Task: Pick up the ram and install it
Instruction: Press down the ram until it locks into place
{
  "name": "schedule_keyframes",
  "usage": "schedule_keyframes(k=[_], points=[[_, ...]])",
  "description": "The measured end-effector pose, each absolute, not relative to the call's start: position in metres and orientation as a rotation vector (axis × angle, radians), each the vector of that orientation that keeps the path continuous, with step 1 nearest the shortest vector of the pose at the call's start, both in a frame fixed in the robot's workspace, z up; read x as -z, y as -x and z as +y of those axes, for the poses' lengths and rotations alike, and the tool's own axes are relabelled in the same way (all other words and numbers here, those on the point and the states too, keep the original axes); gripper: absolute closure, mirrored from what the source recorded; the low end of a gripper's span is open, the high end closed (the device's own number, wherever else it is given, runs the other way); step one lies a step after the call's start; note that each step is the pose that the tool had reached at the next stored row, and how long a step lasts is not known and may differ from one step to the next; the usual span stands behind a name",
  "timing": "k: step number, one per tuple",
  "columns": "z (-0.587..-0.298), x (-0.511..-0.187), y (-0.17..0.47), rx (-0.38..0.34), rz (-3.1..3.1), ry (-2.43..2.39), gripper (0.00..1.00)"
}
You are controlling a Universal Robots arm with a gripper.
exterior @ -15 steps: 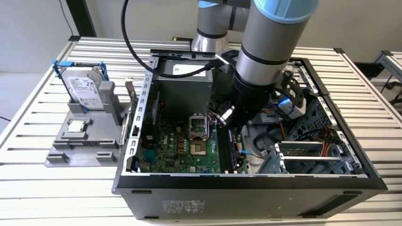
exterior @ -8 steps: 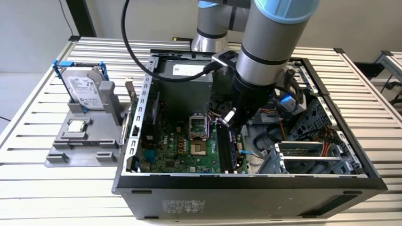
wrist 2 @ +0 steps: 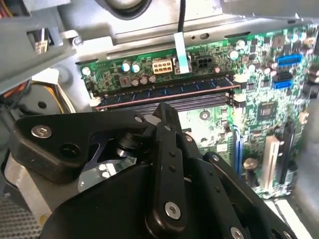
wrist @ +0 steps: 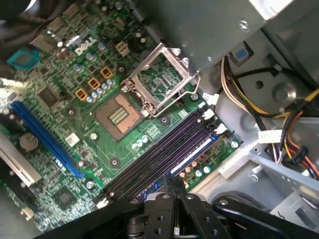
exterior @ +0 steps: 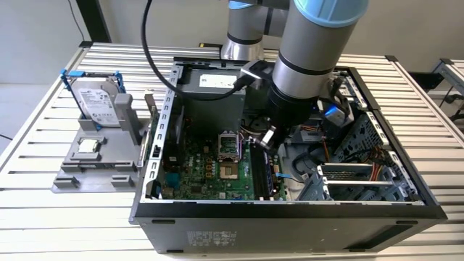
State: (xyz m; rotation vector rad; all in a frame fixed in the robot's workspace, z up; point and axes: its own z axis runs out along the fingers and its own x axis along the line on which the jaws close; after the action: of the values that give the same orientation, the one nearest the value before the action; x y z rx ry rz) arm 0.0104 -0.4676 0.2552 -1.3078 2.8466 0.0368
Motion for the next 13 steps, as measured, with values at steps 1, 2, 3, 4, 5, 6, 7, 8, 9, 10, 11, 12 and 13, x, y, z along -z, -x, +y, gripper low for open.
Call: schedule_keyframes(k=[1,2,3,4,5,6,7,8,9,10,11,12,13], points=[[-0.4676,-0.2552,-0.0104,-0.037,2.834,1.335,1.0],[-0.4676,-0.2552,-0.0104,-0.037,2.822,1.361,1.0],[-0.4676,-0.2552,-0.0104,-0.037,2.81,1.386,1.0],[-0.4676,-0.2552,-0.0104,-0.037,2.797,1.412,1.0],[-0.4676,-0.2552,-0.0104,-0.037,2.785,1.437,1.0],[-0.4676,-0.2552,-0.0104,-0.038,2.772,1.462,1.0],[-0.4676,-0.2552,-0.0104,-0.038,2.759,1.486,1.0],[-0.4676,-0.2552,-0.0104,-0.038,2.746,1.512,1.0],[-0.4676,-0.2552,-0.0104,-0.038,2.731,1.539,1.0],[-0.4676,-0.2552,-0.0104,-0.038,2.717,1.563,1.0],[-0.4676,-0.2552,-0.0104,-0.038,2.703,1.587,1.0],[-0.4676,-0.2552,-0.0104,-0.038,2.69,1.611,1.0],[-0.4676,-0.2552,-0.0104,-0.038,2.676,1.634,1.0]])
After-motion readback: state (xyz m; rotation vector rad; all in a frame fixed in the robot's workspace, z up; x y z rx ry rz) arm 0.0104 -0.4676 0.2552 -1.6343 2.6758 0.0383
